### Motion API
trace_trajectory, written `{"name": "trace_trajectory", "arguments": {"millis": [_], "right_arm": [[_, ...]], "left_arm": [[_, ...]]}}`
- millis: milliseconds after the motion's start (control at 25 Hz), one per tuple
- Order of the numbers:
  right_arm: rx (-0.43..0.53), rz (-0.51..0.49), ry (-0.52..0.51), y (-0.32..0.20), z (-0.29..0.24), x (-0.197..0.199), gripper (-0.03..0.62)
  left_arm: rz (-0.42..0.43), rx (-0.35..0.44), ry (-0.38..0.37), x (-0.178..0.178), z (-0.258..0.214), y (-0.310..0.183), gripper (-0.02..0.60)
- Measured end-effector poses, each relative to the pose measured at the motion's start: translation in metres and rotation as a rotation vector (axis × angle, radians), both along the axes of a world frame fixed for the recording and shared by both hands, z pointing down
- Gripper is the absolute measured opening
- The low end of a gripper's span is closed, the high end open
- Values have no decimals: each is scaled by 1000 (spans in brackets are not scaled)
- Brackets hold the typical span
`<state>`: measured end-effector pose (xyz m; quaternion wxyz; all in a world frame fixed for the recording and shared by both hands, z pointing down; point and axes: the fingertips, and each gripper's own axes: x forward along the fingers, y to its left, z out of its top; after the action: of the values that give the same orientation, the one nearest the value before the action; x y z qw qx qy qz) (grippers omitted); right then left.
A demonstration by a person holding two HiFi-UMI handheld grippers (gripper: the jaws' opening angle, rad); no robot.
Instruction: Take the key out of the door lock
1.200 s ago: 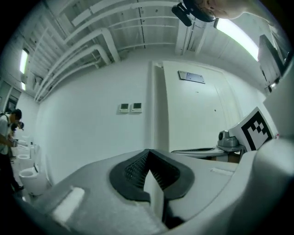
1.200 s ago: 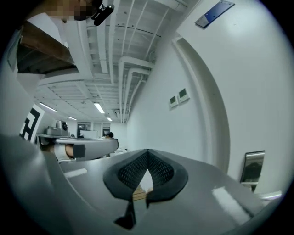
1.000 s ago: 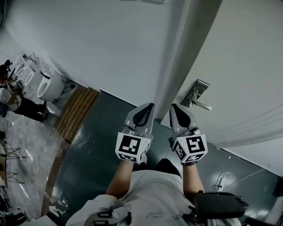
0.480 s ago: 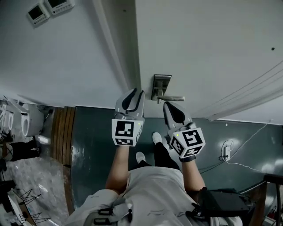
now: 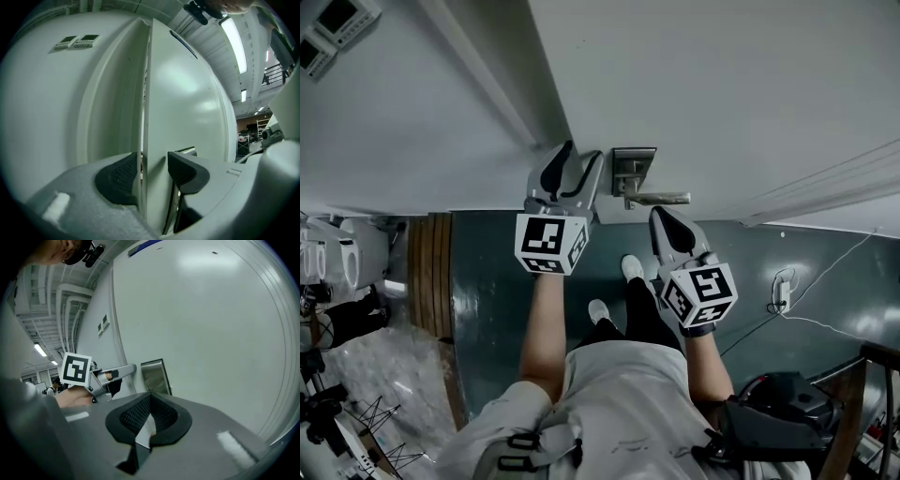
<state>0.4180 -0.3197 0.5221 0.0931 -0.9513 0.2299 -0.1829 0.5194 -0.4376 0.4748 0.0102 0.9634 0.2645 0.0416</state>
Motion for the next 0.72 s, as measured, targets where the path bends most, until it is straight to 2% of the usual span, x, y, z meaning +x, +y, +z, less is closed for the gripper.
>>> {"name": "trace_trajectory", "arguments": {"millis": [120,240,400,520,640,680,720], "right_arm": [[10,20,-38,4,19,-2,5],[48,29,-83,5,39,-4,5],[184,19,-167,3,68,-9,5],[250,31,-210,2,96,-9,5],[417,44,-284,-3,127,-6,6],[497,37,-313,-7,134,-6,33],[577,24,-337,-11,140,-6,158]], "left_arm": [[26,-19,6,1,0,4,169],[24,-27,10,1,0,3,164],[16,-27,12,0,0,3,163],[18,-24,21,1,-1,4,163],[19,-22,32,0,-1,4,163],[20,-23,33,0,-2,3,163],[22,-23,33,-1,-2,3,163]]}}
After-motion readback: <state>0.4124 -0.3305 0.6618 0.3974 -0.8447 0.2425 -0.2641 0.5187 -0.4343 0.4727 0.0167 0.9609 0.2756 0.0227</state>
